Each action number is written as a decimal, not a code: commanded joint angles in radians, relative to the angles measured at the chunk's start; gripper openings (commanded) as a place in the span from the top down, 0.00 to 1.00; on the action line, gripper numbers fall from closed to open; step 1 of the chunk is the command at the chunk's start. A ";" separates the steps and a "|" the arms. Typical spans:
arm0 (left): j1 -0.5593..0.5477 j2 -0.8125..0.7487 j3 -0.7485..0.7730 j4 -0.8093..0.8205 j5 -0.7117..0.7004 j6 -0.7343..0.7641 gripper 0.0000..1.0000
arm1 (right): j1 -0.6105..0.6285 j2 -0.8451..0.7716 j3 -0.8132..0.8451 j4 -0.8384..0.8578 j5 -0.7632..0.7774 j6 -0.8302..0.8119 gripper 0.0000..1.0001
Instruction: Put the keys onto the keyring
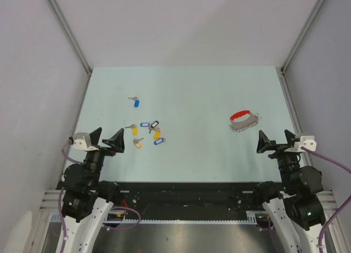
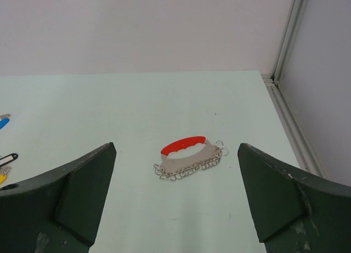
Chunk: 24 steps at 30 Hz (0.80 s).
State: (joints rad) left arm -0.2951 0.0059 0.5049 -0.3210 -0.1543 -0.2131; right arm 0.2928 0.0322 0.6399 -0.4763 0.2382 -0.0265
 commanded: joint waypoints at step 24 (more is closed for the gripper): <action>0.007 0.035 0.044 -0.046 0.010 -0.019 0.00 | -0.024 0.185 0.069 0.030 0.016 0.120 0.00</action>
State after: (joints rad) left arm -0.2943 0.0200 0.5129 -0.3618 -0.1535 -0.2134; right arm 0.2699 0.1047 0.6502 -0.4732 0.2092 0.0311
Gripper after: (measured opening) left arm 0.996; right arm 0.994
